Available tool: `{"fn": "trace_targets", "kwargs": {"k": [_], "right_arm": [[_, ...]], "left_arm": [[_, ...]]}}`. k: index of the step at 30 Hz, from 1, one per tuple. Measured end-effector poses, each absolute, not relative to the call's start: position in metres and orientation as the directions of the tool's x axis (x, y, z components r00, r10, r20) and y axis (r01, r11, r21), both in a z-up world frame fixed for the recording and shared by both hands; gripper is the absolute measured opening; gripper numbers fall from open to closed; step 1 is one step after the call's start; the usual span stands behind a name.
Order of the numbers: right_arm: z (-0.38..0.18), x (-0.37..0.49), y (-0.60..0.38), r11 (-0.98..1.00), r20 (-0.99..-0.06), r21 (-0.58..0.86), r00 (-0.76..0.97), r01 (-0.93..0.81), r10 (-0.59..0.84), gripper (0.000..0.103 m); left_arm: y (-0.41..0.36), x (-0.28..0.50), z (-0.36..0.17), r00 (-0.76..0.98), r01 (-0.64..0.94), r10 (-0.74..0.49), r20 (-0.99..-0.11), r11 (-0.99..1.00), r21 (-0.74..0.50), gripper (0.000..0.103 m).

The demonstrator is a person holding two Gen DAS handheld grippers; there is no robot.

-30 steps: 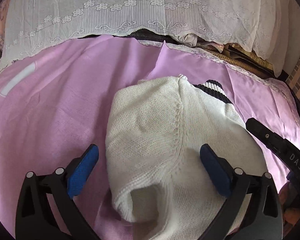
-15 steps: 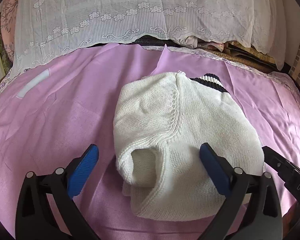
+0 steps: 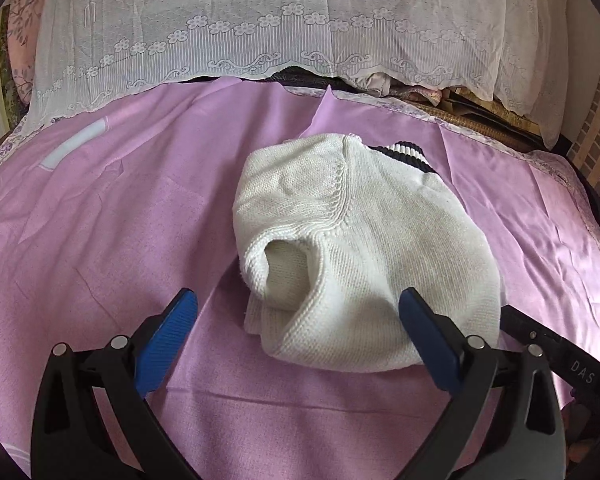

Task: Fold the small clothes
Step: 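Grasp the folded white sweater by its black-banded end with the right tool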

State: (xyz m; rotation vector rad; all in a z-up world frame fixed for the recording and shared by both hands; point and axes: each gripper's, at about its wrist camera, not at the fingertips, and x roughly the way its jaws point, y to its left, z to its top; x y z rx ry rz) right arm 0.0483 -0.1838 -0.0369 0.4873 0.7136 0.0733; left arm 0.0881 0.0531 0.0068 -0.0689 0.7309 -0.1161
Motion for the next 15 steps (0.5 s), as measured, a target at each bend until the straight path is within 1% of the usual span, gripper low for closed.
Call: {"fn": "trace_targets", "kwargs": {"k": [4, 8, 9, 13, 15], "right_arm": [[-0.019, 0.027, -0.181, 0.903, -0.553, 0.421, 0.813, 0.081, 0.185, 0.032], [0.009, 0.019, -0.167, 0.922, -0.451, 0.388, 0.871, -0.006, 0.196, 0.033], [0.015, 0.026, -0.162, 0.930, -0.449, 0.367, 0.872, -0.021, 0.197, 0.033], [0.031, 0.068, -0.147, 0.934, -0.460, 0.352, 0.857, -0.065, 0.233, 0.033], [0.030, 0.094, -0.141, 0.926, -0.482, 0.369, 0.837, -0.075, 0.260, 0.033]], "left_arm": [[0.049, 0.071, 0.024, 0.785, 0.103, -0.139, -0.604, 0.990, -0.093, 0.098], [0.049, 0.064, 0.042, 0.831, 0.113, -0.144, -0.538, 0.989, -0.092, 0.098], [0.050, 0.070, 0.044, 0.833, 0.101, -0.132, -0.538, 0.991, -0.085, 0.098], [0.061, 0.108, 0.031, 0.785, 0.034, -0.097, -0.612, 0.993, -0.113, 0.098], [0.061, 0.123, 0.022, 0.764, 0.016, -0.066, -0.642, 0.996, -0.082, 0.098]]}}
